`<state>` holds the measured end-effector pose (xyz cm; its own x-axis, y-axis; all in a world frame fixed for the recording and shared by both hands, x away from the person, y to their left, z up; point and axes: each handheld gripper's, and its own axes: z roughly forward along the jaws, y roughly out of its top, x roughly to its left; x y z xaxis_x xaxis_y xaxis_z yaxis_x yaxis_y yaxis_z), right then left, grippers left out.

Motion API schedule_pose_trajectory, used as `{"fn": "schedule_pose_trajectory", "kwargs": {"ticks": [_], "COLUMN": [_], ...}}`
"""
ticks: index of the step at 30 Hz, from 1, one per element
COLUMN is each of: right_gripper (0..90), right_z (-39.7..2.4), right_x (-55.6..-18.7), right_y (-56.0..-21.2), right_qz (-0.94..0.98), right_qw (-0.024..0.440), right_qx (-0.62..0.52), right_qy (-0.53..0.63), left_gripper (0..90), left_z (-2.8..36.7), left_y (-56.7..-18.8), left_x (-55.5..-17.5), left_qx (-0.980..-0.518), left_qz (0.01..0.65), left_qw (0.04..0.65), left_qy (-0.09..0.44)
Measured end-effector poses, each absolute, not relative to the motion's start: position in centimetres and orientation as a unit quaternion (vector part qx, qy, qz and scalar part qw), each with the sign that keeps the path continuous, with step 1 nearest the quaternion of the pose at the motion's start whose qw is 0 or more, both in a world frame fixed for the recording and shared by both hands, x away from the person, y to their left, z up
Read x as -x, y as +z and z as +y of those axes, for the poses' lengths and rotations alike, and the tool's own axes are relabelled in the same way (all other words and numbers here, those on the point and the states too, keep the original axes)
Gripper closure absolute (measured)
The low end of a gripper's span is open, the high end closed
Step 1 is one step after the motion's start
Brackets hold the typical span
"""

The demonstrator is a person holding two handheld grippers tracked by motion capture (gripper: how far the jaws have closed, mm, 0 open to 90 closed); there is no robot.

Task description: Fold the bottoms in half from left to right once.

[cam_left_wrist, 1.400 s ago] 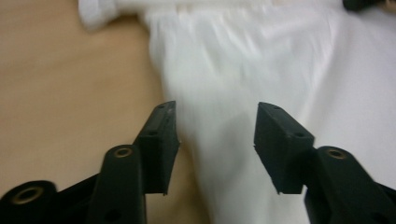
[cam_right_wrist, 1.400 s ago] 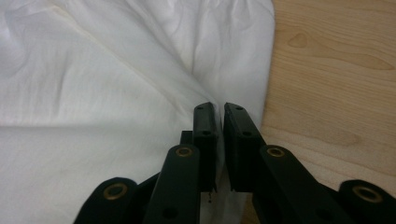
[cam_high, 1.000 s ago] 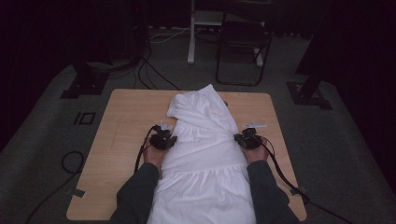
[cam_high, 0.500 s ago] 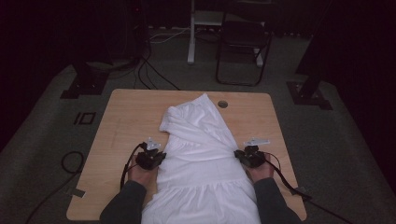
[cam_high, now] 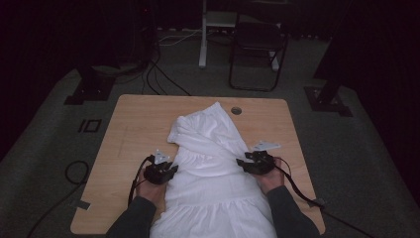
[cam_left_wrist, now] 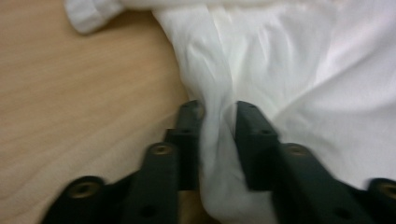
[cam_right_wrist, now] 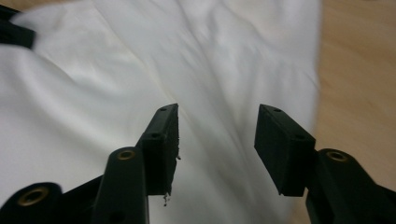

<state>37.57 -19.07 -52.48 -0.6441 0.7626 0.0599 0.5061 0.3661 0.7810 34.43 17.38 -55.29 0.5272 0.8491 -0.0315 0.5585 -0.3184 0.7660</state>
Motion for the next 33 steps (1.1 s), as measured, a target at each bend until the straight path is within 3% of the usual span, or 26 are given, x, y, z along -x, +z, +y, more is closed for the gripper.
{"fn": "schedule_pose_trajectory", "kwargs": {"ticks": [3, 8, 12, 14, 17, 18, 25, 30, 33], "right_gripper": [42.1, 27.5, 24.1, 37.1, 79.3, 85.5, 90.0, 89.5, 88.5], "right_z": [-16.6, -12.8, -11.1, -11.4, -13.0, -13.8, -17.9, -18.5, -18.5], "right_x": [-39.0, -41.0, -42.2, -42.6, -43.3, -43.7, -45.4, -46.0, -46.7], "right_y": [-52.1, -53.1, -54.3, -54.1, -52.7, -52.1, -51.3, -52.8, -54.4], "right_qz": [0.819, 0.835, 0.851, 0.845, 0.823, 0.816, 0.777, 0.771, 0.777], "right_qw": [0.158, 0.156, 0.198, 0.234, 0.236, 0.227, 0.228, 0.224, 0.203], "right_qx": [-0.374, -0.364, -0.357, -0.357, -0.373, -0.386, -0.446, -0.465, -0.475], "right_qy": [0.406, 0.381, 0.331, 0.324, 0.356, 0.366, 0.380, 0.373, 0.359], "left_gripper": [61.8, 59.1, 58.2, 57.8, 57.9, 58.8, 68.7, 67.3, 59.4], "left_z": [17.4, 16.4, 15.7, 15.6, 15.5, 15.5, 15.4, 15.3, 15.6], "left_y": [-54.9, -55.5, -56.0, -56.1, -56.2, -56.2, -56.1, -56.1, -55.8], "left_x": [-34.2, -33.9, -34.0, -34.0, -34.0, -34.0, -33.9, -33.9, -34.1], "left_qx": [-0.781, -0.798, -0.808, -0.811, -0.813, -0.813, -0.816, -0.819, -0.818], "left_qz": [0.440, 0.418, 0.411, 0.409, 0.411, 0.411, 0.409, 0.403, 0.405], "left_qw": [0.395, 0.386, 0.373, 0.370, 0.365, 0.362, 0.361, 0.363, 0.362], "left_qy": [0.203, 0.200, 0.197, 0.195, 0.193, 0.196, 0.194, 0.185, 0.190]}}
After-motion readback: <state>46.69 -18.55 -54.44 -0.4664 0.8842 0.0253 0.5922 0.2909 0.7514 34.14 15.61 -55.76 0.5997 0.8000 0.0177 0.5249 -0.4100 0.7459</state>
